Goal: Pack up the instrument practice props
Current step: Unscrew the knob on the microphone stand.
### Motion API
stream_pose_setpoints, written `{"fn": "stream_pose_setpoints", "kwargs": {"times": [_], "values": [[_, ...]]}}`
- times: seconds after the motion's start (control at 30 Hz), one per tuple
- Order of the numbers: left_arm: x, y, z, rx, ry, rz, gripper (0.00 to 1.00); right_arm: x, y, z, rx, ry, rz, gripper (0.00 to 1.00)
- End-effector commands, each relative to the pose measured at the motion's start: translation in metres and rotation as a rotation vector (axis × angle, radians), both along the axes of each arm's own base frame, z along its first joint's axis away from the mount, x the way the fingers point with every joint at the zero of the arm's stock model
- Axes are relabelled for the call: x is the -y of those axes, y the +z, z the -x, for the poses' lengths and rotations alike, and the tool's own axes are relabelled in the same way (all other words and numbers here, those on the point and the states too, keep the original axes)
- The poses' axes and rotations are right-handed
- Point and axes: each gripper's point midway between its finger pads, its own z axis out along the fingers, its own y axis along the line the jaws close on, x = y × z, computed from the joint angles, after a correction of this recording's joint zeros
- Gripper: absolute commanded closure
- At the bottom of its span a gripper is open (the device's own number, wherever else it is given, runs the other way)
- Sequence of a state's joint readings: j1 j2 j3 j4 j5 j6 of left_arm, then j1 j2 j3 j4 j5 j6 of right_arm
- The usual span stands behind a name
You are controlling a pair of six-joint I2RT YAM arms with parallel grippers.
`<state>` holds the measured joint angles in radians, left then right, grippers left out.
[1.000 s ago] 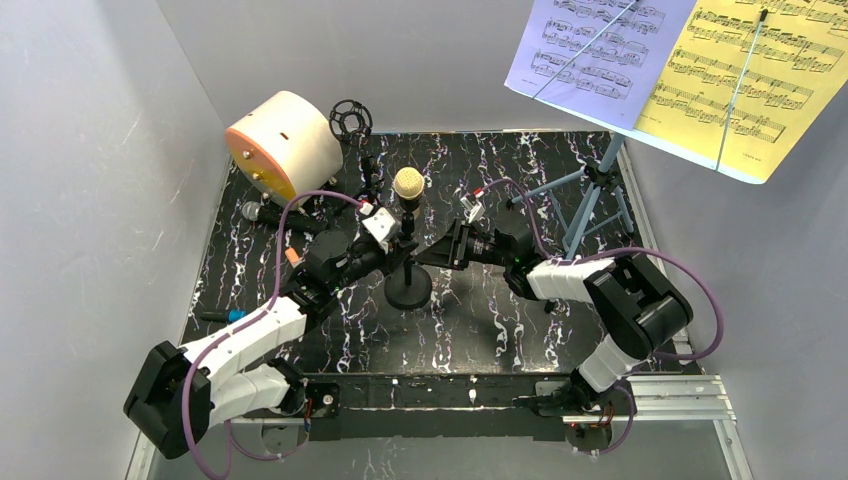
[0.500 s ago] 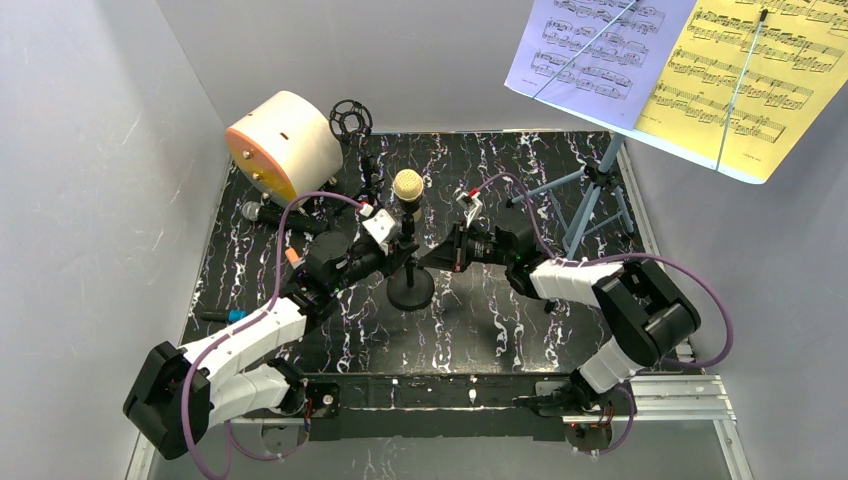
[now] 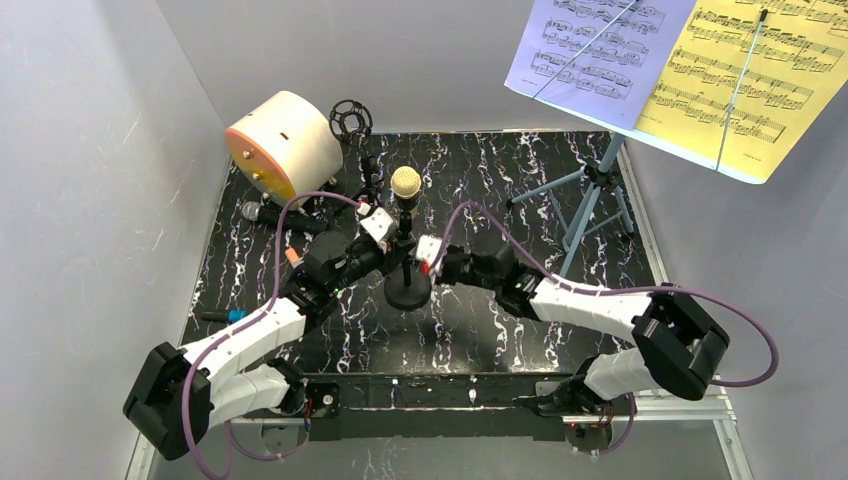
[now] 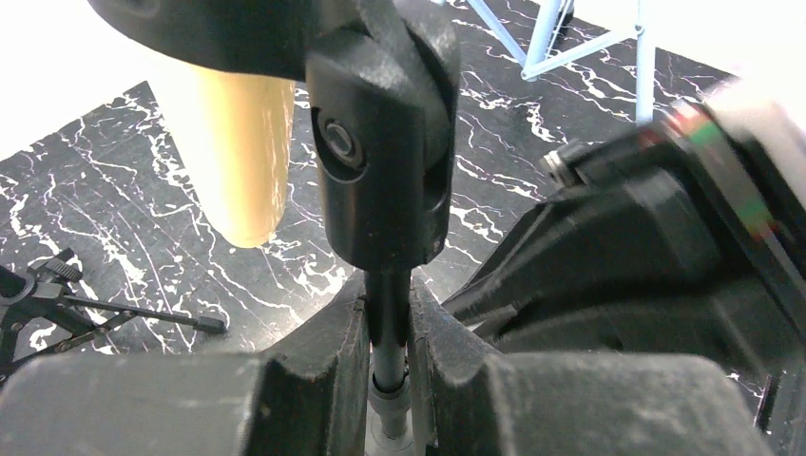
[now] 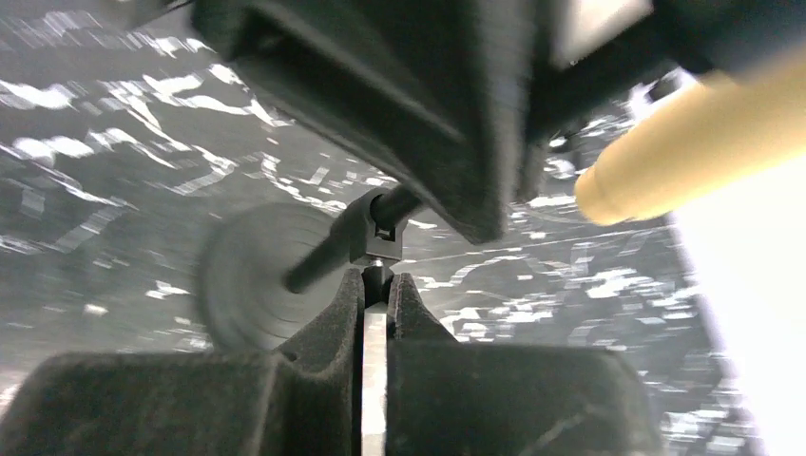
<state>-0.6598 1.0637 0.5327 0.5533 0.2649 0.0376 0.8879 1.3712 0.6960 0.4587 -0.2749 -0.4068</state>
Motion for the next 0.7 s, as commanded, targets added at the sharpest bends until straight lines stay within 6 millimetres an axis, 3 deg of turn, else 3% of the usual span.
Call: {"fn": "stream_pose_setpoints", "kwargs": {"times": [0.0, 0.4, 0.53, 0.67], "values": [[0.005, 0.003, 0.010, 0.013, -0.044, 0.013, 1.00, -0.004, 0.002, -0.001, 0.615, 0.069, 0.277, 0.99], [0.003, 0.002, 0.007, 0.012, -0.027, 0.011, 1.00, -0.011, 0.004, 0.008, 1.298, 0.034, 0.568, 0.99], [0.003, 0.002, 0.008, 0.010, -0.029, 0.010, 1.00, -0.013, -0.014, 0.007, 1.329, 0.025, 0.645, 0.99], [0.003, 0.001, 0.007, 0.010, -0.027, 0.007, 1.00, -0.014, -0.012, 0.011, 1.305, -0.020, 0.596, 0.99]]}}
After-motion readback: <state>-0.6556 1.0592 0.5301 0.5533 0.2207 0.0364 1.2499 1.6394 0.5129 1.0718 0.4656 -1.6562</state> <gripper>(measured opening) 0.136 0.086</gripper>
